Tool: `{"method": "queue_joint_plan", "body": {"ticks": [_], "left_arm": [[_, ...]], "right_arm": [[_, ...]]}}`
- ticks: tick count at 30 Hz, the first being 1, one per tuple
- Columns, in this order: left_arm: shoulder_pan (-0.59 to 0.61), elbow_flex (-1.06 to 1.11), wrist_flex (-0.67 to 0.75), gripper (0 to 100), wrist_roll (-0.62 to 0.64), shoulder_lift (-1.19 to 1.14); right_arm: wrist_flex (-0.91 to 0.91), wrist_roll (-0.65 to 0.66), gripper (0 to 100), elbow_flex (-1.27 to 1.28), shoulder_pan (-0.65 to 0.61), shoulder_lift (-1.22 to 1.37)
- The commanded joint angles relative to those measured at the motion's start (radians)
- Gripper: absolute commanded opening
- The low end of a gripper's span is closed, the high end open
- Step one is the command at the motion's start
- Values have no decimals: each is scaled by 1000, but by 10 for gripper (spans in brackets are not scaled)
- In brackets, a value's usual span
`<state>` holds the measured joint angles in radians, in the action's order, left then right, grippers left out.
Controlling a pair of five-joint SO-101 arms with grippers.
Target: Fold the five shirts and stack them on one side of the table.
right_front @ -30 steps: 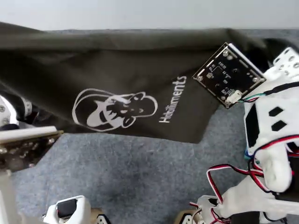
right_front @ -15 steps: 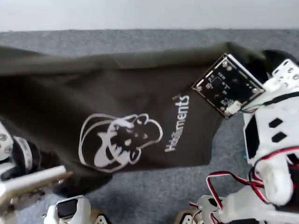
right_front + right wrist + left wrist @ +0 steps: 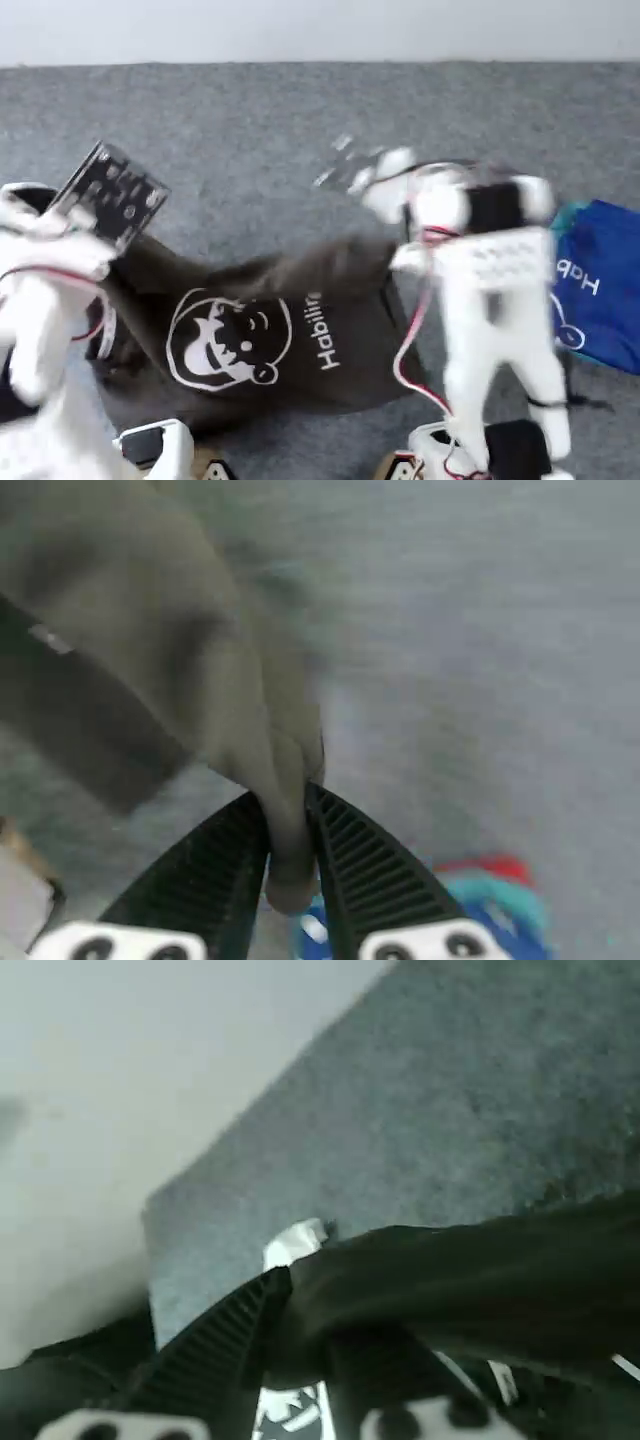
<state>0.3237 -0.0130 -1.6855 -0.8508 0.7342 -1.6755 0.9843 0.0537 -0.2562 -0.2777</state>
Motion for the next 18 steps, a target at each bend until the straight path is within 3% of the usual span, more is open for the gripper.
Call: {"method": "queue_joint_plan", "body": {"ticks": [1,9,18], "left_arm": [[-2,283,126,14,-11,0],[6,687,549,14,-6,0],[109,748,792,14,100,0]], "right_arm": [[213,-12,9,160,-31,65],[624,-11,9,100,-30,357],[905,-54,13,-270,-28,671]]}}
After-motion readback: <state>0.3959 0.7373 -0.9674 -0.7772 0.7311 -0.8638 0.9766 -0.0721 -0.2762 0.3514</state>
